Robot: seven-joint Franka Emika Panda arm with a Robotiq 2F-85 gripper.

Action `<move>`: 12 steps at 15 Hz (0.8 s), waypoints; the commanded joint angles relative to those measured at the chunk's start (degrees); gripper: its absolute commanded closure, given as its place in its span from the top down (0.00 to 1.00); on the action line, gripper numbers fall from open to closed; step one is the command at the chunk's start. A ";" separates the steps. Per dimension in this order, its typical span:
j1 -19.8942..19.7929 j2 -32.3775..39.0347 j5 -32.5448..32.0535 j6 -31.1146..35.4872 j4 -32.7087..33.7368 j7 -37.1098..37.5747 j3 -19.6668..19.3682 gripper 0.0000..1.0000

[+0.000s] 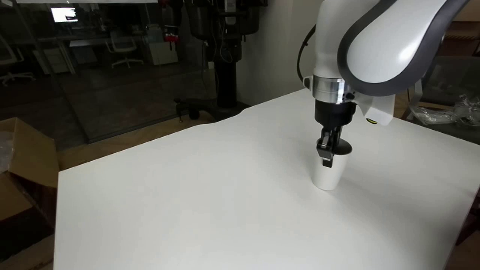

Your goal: Move the cup backwards

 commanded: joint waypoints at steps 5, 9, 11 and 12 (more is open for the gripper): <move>-0.16 -0.02 -0.03 -0.13 0.06 0.07 0.22 0.10; 0.02 -0.51 0.13 0.94 -0.60 0.59 0.33 0.02; 0.16 -0.77 2.92 3.15 -0.24 4.23 0.57 0.02; -0.10 -0.69 4.98 3.46 0.36 5.71 0.89 0.02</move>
